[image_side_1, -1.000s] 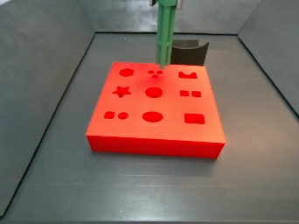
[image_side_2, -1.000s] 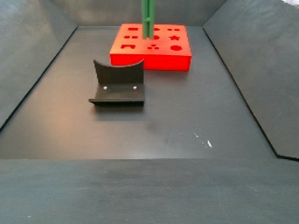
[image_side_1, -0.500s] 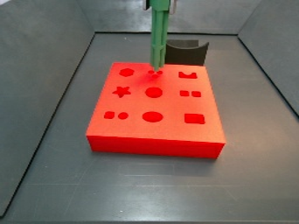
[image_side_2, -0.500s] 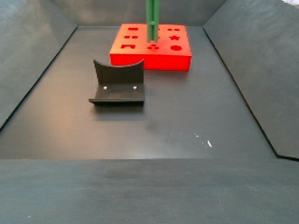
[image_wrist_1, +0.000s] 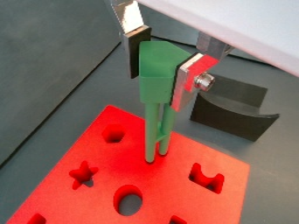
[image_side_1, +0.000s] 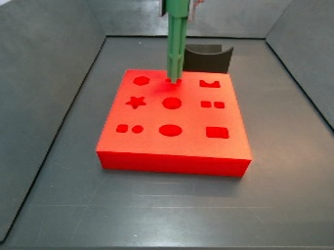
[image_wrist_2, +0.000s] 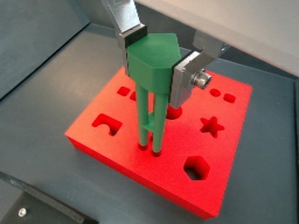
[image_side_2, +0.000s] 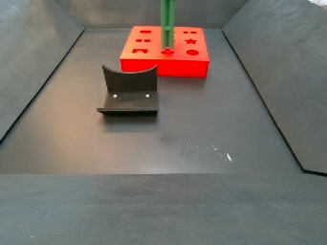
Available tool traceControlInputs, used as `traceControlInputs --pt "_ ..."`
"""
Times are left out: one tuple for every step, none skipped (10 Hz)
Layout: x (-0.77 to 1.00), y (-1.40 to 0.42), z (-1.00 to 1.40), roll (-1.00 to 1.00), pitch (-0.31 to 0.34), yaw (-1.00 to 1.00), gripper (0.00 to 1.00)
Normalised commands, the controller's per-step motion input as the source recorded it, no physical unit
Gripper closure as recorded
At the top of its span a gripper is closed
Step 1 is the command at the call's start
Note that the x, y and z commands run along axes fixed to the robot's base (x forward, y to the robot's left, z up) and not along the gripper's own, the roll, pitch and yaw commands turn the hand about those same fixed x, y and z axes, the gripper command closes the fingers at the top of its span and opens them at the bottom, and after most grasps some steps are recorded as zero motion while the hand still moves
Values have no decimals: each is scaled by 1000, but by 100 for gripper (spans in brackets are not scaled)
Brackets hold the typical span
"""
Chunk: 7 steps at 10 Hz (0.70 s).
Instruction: Insert the 3 prong object.
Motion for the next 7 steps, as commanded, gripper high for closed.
traceControlInputs --pt "0 0 -109 0 -71 200 100" --pt "0 0 -86 0 -34 0 100" --pt "0 0 -46 0 -6 0 100" --pt "51 0 -37 19 0 -100 100" --pt "131 0 -26 43 0 -183 100" --pt "186 0 -11 53 0 -217 100" --pt "200 0 -29 43 0 -240 100"
